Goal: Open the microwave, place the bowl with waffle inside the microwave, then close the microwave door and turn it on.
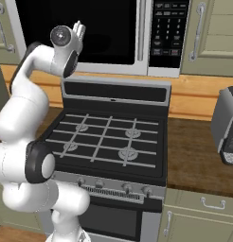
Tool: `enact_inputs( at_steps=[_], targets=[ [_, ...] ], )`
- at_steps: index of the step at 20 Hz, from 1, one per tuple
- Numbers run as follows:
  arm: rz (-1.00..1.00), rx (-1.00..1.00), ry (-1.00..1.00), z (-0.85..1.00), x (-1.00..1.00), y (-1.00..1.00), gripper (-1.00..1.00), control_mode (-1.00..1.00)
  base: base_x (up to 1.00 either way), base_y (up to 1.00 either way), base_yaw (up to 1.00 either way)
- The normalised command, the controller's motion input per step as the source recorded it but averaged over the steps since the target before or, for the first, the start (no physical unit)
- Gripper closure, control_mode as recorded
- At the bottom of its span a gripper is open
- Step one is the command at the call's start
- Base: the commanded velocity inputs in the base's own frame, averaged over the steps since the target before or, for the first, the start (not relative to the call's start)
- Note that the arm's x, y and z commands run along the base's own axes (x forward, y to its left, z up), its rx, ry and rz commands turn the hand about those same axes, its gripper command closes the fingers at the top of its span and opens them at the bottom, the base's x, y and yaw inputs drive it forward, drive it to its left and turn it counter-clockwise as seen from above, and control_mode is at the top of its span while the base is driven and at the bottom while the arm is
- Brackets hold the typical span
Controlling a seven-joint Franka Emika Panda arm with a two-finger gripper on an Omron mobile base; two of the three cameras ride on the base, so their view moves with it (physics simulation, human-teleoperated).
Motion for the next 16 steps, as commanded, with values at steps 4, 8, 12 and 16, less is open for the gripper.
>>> enact_inputs(
  at_steps=[4,8,12,16],
  targets=[
    [0.16,0.02,0.00,-0.37,1.00,-0.14,1.00,-1.00,0.00,0.00,0.00],
    [0.11,-0.09,0.06,-0.02,0.30,-0.51,1.00,-1.00,0.00,0.00,0.00],
    [0.11,-0.22,0.04,-0.03,-0.66,-0.66,1.00,-1.00,0.00,0.00,0.00],
    [0.02,-0.09,0.00,-0.17,-1.00,-0.95,1.00,-1.00,0.00,0.00,0.00]
  ],
)
